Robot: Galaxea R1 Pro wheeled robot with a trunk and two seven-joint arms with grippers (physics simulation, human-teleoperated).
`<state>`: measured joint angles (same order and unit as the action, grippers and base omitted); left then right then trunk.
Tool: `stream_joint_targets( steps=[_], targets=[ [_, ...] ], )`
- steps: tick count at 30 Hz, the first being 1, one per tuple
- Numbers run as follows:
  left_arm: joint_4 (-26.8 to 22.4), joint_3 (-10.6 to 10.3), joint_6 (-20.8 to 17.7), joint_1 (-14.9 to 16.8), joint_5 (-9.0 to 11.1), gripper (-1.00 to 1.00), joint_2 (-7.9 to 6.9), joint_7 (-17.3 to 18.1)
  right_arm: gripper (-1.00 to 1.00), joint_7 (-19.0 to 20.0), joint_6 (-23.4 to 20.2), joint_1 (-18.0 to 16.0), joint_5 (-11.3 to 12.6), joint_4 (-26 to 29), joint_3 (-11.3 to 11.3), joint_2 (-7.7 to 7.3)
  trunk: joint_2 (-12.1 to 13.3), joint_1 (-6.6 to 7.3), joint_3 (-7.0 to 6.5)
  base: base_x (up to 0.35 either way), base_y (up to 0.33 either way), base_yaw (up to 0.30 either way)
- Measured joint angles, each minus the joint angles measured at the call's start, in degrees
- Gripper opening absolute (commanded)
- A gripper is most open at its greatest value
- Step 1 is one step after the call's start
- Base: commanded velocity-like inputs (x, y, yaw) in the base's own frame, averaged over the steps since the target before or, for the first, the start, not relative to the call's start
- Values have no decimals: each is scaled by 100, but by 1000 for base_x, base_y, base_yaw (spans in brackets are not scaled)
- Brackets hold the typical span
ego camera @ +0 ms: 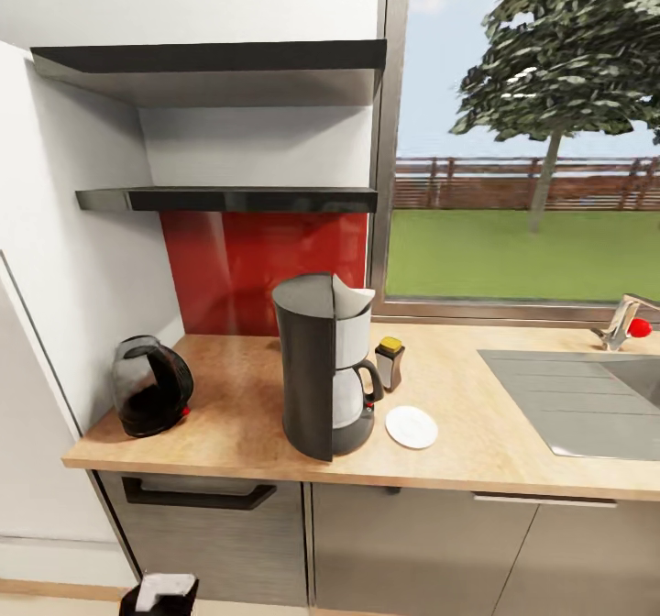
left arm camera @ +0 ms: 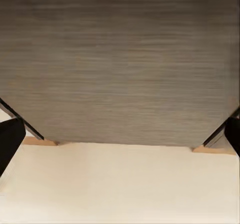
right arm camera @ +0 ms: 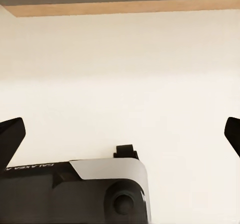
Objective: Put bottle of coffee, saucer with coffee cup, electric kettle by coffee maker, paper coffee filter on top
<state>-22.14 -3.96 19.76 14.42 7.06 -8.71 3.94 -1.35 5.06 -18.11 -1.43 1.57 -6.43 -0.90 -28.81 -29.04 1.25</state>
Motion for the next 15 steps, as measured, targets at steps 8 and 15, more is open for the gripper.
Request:
stream_joint_targets(
  steps=[8,15],
  targets=[
    [-1420,35,-66,36,51,100,-29,648,100,0,6,32,0,0,2,1,0,0,1,0,0,0],
    [-2004,38,-108,47,60,100,-38,706,100,0,6,62,0,0,4,1,0,0,1,0,0,0]
  ],
)
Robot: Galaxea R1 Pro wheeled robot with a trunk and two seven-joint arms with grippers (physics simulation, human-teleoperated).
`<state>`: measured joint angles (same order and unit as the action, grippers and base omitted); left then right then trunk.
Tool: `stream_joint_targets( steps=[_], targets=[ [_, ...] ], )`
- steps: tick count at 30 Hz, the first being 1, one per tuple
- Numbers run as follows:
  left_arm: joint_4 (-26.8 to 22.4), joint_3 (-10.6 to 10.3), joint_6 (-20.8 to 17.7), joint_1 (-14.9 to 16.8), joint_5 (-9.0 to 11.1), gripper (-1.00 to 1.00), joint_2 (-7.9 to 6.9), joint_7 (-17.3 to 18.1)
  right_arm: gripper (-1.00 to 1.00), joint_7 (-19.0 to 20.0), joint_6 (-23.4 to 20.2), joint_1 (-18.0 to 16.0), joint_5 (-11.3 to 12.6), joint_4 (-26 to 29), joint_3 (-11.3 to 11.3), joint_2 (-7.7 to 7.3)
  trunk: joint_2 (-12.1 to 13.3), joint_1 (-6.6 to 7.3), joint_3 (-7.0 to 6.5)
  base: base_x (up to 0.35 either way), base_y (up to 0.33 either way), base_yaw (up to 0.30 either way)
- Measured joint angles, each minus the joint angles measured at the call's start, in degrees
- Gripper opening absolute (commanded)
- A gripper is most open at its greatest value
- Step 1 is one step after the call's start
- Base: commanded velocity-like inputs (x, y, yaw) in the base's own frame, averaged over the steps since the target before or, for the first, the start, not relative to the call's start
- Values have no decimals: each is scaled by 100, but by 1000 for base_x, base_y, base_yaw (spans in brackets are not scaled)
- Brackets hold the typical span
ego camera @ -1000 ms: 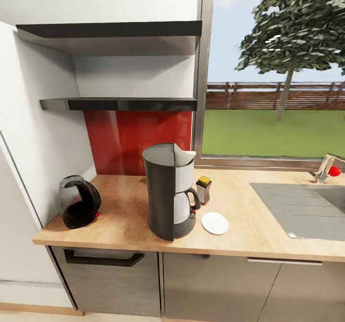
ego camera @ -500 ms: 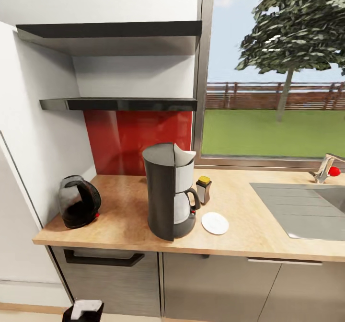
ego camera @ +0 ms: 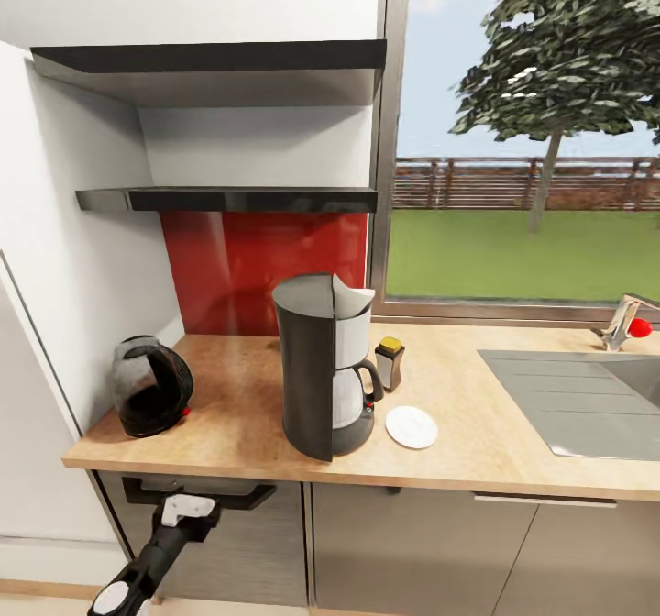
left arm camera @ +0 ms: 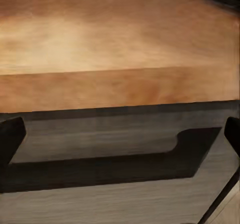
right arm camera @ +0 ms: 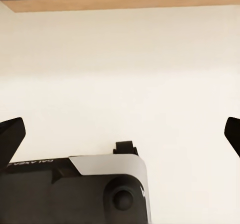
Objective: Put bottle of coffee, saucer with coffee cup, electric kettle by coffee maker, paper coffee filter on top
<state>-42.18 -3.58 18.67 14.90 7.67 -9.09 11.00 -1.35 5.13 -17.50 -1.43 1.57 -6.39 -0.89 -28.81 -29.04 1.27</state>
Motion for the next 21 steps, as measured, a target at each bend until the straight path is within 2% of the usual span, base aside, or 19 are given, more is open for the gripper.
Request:
stream_joint_targets(
  steps=[1,11,13,18,21],
  targets=[
    [-248,-2,-89,40,1,100,11,-8,100,0,0,7,0,0,2,0,0,0,-1,0,0,0],
    [-1188,-4,-1049,86,-8,100,-7,-4,100,0,0,24,0,0,0,0,0,0,0,0,0,0],
    [-1391,1,-1350,99,-13,100,-8,-22,100,0,0,24,9,8,-6,0,0,0,0,0,0,0],
    [-1480,40,-1833,414,-37,100,-11,-60,100,0,-5,29,12,5,-8,-40,0,0,0,0,0,0],
    [-1492,202,-1963,573,-67,100,-16,-68,100,-2,-12,93,9,-1,-7,-53,0,0,0,0,0,0]
  ],
)
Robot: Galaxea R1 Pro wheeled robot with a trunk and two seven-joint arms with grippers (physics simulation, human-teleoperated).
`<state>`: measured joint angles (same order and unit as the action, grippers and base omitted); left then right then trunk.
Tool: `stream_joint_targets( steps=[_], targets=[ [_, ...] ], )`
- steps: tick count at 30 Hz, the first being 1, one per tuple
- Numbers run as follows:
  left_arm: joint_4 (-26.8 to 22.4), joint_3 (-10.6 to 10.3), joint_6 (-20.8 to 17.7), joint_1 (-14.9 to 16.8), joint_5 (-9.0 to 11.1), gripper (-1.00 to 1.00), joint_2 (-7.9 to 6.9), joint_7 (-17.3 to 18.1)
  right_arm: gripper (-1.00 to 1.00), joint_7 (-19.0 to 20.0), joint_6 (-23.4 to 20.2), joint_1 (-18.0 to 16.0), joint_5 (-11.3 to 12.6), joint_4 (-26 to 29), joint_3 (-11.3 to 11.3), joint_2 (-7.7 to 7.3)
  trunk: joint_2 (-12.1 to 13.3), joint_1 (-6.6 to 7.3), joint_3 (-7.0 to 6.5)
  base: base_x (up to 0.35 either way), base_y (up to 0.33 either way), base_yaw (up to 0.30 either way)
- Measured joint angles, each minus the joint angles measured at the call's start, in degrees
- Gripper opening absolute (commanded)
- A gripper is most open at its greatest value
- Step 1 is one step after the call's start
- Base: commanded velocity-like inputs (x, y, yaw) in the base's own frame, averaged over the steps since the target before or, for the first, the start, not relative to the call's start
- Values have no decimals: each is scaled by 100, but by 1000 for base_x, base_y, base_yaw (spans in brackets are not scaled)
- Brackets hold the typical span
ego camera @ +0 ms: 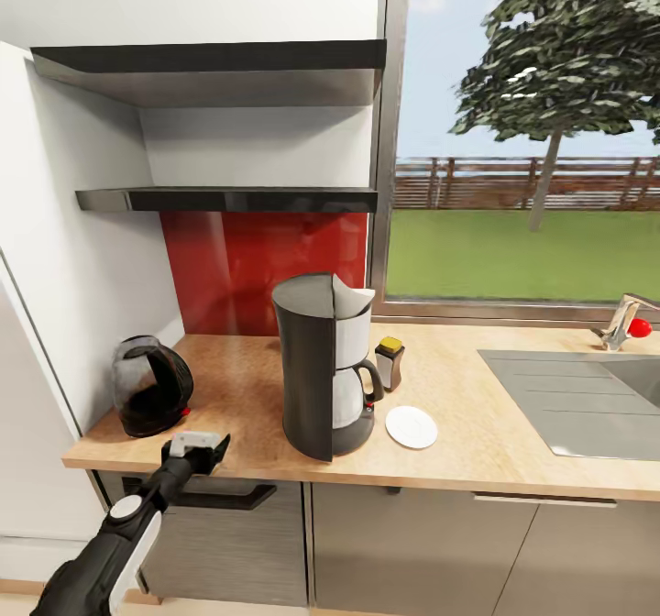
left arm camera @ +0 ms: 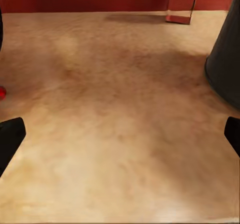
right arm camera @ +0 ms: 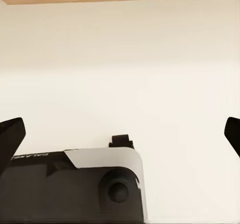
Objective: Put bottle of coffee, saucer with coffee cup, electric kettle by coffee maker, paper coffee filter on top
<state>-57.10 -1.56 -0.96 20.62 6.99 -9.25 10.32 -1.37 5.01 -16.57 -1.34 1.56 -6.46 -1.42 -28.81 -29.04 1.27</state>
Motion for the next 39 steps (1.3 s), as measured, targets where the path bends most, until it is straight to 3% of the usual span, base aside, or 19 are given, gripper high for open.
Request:
stream_joint_targets(
  steps=[6,11,12,15,24,39],
  targets=[
    [-8,115,-360,346,-19,100,-16,-16,100,-7,3,173,-1,5,1,-35,0,0,0,0,0,0],
    [-12,161,-481,444,-29,100,-28,-23,100,-8,11,193,4,15,1,-59,0,0,0,0,0,0],
    [-13,345,-484,443,-28,100,-101,-38,100,-8,11,194,5,10,2,-60,0,0,0,0,0,0],
    [-16,413,-487,440,-23,100,-207,-37,100,-8,12,195,6,10,6,-61,0,0,0,0,0,0],
    [-159,420,-491,380,-21,100,-249,-247,100,-8,12,195,0,11,10,-53,0,1,0,12,0,0],
    [-148,435,-491,377,-30,100,-271,-274,100,-8,12,195,-1,9,10,-52,0,1,0,95,0,0]
  ],
)
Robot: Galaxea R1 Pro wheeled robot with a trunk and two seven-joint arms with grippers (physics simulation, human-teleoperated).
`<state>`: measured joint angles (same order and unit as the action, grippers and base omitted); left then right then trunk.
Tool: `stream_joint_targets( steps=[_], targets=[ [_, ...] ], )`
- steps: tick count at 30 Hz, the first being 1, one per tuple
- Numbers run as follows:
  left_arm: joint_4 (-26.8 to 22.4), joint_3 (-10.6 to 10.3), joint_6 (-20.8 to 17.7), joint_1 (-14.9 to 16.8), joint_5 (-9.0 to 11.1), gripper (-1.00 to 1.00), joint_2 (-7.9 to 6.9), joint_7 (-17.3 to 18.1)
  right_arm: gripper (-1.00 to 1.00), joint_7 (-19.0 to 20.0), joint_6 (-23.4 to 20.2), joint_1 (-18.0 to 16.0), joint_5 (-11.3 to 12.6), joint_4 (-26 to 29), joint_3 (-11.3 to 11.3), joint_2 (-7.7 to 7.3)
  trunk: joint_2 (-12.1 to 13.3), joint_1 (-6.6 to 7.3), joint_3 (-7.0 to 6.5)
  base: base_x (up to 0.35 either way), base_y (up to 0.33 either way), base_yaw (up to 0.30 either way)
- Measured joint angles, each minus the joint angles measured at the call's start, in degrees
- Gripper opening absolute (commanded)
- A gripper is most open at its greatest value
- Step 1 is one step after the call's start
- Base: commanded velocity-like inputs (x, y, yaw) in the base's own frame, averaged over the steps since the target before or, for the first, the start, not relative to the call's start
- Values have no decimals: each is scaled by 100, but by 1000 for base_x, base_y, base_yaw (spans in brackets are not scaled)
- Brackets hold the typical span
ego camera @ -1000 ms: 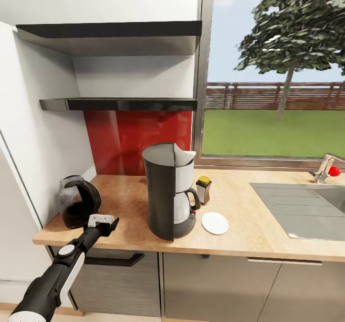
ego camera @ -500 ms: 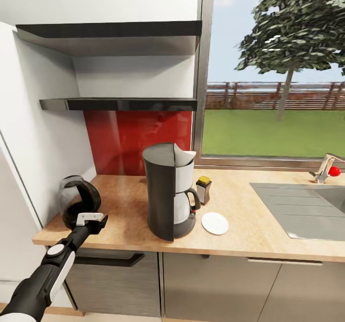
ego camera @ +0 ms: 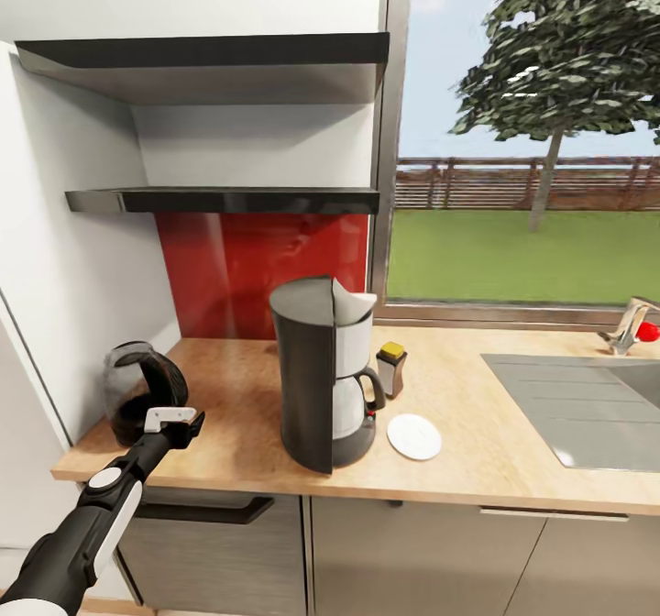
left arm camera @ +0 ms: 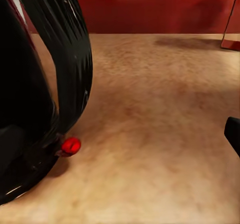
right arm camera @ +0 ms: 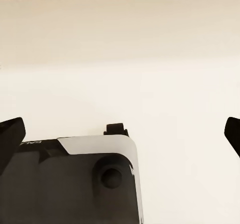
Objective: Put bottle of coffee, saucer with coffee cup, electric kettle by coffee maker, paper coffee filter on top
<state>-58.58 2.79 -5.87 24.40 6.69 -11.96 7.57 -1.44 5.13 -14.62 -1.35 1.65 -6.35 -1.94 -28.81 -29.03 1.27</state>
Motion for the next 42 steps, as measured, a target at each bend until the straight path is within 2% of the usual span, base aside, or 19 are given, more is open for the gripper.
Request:
stream_joint_targets(
  steps=[25,32,39,42],
  targets=[
    [-2,18,0,24,0,100,-9,-8,100,0,0,0,0,0,0,-3,0,-1,0,64,0,0],
    [-6,266,0,48,0,100,-9,-9,100,0,0,0,0,0,0,-1,0,0,0,58,0,0],
    [-6,288,0,51,-3,100,-1,-2,100,0,0,0,0,0,0,-3,0,-1,0,83,0,0],
    [-9,254,0,41,-96,100,39,0,100,0,0,0,0,0,0,-4,0,-1,0,6,0,0]
  ],
)
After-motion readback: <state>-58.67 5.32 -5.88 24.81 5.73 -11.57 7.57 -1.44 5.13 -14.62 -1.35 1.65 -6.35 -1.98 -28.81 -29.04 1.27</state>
